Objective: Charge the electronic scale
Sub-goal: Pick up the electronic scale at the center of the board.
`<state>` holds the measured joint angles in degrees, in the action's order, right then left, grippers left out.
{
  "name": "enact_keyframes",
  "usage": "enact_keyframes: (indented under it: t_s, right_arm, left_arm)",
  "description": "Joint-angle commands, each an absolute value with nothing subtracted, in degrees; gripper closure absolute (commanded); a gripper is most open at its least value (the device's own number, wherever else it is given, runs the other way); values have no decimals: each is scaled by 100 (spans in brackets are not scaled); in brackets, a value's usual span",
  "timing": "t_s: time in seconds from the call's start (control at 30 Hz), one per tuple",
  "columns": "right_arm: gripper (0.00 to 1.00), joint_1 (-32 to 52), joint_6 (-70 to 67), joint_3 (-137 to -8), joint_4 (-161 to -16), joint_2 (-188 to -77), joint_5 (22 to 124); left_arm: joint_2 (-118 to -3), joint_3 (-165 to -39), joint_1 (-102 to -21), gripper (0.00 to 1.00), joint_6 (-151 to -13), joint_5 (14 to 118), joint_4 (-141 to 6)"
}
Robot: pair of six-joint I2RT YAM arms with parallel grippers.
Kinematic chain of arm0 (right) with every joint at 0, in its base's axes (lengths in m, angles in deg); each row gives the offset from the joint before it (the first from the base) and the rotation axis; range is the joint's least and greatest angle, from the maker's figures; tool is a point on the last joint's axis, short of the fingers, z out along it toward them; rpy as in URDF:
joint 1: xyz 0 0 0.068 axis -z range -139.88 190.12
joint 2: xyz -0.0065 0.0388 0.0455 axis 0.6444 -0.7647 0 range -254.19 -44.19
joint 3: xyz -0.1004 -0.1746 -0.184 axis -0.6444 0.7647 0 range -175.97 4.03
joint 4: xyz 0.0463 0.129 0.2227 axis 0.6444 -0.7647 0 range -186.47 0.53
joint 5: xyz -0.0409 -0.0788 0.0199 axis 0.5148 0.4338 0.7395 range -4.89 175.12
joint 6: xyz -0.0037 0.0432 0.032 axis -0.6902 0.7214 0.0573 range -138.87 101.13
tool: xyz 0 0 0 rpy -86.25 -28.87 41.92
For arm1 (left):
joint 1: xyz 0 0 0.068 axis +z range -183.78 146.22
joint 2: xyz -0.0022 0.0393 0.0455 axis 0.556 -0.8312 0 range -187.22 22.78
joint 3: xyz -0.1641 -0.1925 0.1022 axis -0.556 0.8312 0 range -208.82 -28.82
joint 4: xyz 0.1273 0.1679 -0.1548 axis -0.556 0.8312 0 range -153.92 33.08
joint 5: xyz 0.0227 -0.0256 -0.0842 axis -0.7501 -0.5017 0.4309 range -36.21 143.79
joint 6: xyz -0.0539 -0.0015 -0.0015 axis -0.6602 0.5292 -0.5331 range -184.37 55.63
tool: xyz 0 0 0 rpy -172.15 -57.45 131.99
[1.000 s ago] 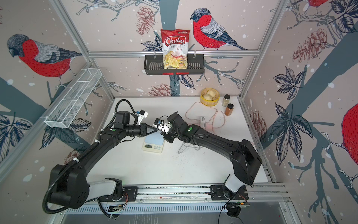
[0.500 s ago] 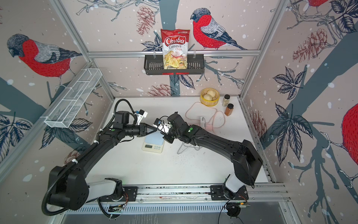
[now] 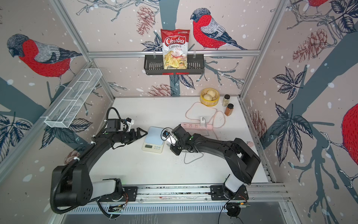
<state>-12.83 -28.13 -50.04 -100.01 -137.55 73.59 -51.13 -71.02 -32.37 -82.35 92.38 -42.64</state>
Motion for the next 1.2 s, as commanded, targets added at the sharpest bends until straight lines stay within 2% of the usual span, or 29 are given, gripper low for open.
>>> enact_keyframes:
  t_s: [0.0,0.27,0.6,0.7,0.97,1.17]
  right_arm:
    - [100,-1265,-2413,-4952,-9826,-14010,7288]
    - [100,-1279,-2035,-4914,-9565,-14558,7098]
    - [100,-1284,-1930,-5263,-9543,-15165,6821]
    - [100,-1259,-1998,-5467,-9635,-15345,6754]
    - [100,-1186,-2155,-5686,-9779,-15567,6562]
    - [100,-1135,-2274,-5758,-9989,-15608,6545]
  left_arm:
    - [-5251,-6822,-3185,3,-8065,8807,-4492]
    - [-6003,-6395,-3189,10,-8200,9424,-5379]
    - [-6691,-5739,-3189,12,-8602,10213,-6620]
    - [-6825,-5638,-3192,16,-8892,10549,-7026]
    - [-6659,-5805,-3187,21,-9381,11065,-7128]
    - [-6511,-6018,-3185,24,-9351,11032,-6718]
